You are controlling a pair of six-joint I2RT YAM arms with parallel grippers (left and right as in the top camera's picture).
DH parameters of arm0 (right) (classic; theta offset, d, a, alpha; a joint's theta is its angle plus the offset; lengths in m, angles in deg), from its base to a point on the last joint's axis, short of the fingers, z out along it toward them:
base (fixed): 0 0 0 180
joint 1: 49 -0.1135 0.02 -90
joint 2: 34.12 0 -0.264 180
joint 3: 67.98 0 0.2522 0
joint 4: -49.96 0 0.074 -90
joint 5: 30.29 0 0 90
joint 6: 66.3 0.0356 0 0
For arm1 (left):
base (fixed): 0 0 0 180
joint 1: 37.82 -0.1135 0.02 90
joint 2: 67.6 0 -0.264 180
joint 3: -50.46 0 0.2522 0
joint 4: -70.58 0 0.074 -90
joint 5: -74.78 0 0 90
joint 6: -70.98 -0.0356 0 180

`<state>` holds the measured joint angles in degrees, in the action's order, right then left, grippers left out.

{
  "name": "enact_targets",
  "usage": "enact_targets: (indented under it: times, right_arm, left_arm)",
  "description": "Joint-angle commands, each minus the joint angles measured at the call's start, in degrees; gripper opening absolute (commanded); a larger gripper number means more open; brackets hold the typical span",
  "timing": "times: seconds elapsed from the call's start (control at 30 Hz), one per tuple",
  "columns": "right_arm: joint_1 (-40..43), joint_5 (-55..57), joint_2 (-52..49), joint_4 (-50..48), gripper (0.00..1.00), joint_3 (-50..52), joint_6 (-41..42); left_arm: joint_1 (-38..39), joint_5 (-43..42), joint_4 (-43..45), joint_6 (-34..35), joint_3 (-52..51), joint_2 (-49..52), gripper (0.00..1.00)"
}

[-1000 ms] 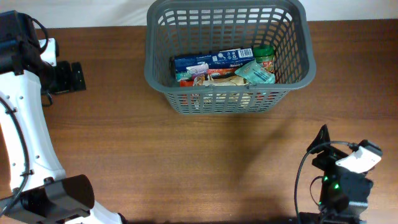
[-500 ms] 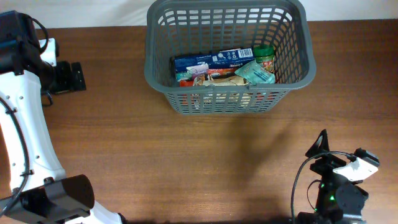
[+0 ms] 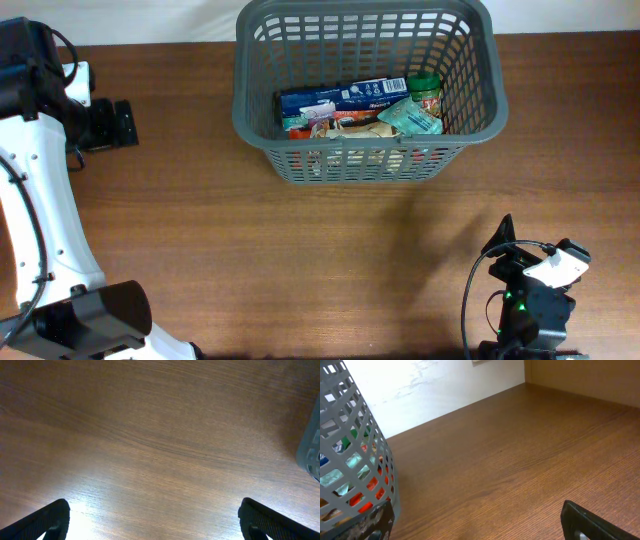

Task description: Pack container

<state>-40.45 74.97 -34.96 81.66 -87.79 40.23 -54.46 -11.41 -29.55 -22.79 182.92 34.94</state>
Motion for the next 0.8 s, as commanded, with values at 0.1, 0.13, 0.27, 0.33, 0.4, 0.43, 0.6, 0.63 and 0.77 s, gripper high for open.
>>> enact_targets:
  times: [0.1, 0.13, 0.27, 0.33, 0.4, 0.43, 0.6, 0.63, 0.77]
  right_arm:
    - [0.5, -0.3, 0.6, -0.2, 0.99, 0.5, 0.5]
    - [0.5, -0.3, 0.6, -0.2, 0.99, 0.5, 0.5]
    - [0.5, -0.3, 0.6, -0.2, 0.99, 0.5, 0.5]
    - [0.5, -0.3, 0.6, -0.2, 0.99, 0.5, 0.5]
    - [0.5, -0.3, 0.6, -0.2, 0.99, 0.5, 0.5]
    - [0.5, -0.3, 0.6, -0.2, 0.99, 0.5, 0.5]
    - [0.5, -0.3, 0.6, -0.2, 0.99, 0.5, 0.5]
    - [0.5, -0.3, 0.6, -0.2, 0.99, 0.5, 0.5]
    - [0.5, -0.3, 0.6, -0.2, 0.99, 0.5, 0.5]
  left_arm:
    - [-0.2, -0.2, 0.0, 0.3, -0.3, -0.5, 0.99]
    - [-0.2, -0.2, 0.0, 0.3, -0.3, -0.5, 0.99]
    - [-0.2, -0.2, 0.0, 0.3, -0.3, -0.5, 0.99]
    - [-0.2, -0.2, 0.0, 0.3, -0.3, -0.5, 0.99]
    - [0.0, 0.0, 0.0, 0.3, -0.3, -0.5, 0.99]
    - [0.0, 0.0, 0.0, 0.3, -0.3, -0.7, 0.99]
    - [0.8, 0.0, 0.0, 0.3, -0.9, -6.0, 0.99]
    - [1.2, 0.0, 0.0, 0.3, -1.8, -8.0, 0.99]
    - [3.7, 0.0, 0.7, 0.3, -9.6, -16.7, 0.99]
